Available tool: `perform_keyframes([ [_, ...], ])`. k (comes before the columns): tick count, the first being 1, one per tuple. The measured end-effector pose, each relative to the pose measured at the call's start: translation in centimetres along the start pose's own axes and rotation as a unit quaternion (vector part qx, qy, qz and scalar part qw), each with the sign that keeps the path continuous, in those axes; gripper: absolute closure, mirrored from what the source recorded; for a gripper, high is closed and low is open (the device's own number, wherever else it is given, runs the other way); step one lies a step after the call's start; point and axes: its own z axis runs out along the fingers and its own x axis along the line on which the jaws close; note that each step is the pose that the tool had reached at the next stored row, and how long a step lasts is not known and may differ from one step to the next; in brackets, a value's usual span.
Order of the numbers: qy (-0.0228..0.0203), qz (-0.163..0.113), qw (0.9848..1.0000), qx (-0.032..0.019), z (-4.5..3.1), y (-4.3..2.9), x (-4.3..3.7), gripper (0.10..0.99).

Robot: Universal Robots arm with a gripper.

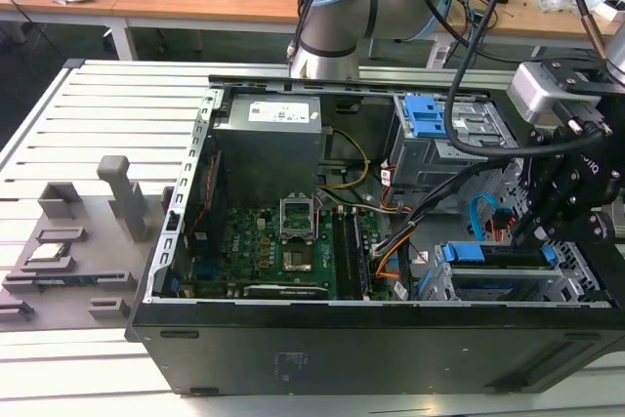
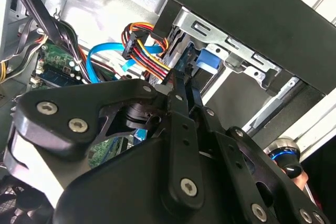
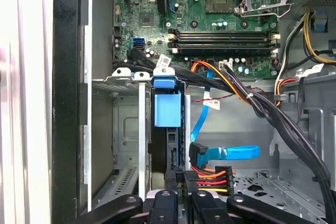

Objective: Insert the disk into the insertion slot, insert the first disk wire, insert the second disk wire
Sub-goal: 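Insert the first disk wire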

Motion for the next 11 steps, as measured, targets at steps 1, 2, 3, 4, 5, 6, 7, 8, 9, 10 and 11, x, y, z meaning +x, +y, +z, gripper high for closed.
perform_keyframes([
  [1, 0.0, 0.0, 1.0, 0.0, 0.02, -0.01, 0.0, 0.918],
  [2, 0.0, 0.0, 1.0, 0.0, 0.05, -0.02, 0.01, 0.918],
  [3, 0.0, 0.0, 1.0, 0.0, 0.09, -0.04, 0.02, 0.918],
  [4, 0.0, 0.0, 1.0, 0.0, 0.1, -0.05, 0.02, 0.918],
  [5, 0.0, 0.0, 1.0, 0.0, 0.11, -0.05, 0.03, 0.918],
  [6, -0.0001, 0.0, 1.0, 0.0, 0.13, -0.06, 0.04, 0.918],
  [7, -0.0001, 0.0, 1.0, 0.0, 0.13, -0.06, 0.05, 0.918],
  [8, -0.0001, 0.0, 1.0, 0.0, 0.14, -0.07, 0.11, 0.918],
  [9, 0.0, 0.0, 1.0, 0.0, 0.11, -0.07, 0.13, 0.918],
  [10, -0.0001, 0.0, 1.0, 0.0, 0.12, -0.07, 0.13, 0.918],
  [11, -0.0002, 0.0, 1.0, 0.0, 0.13, -0.07, 0.14, 0.918],
])
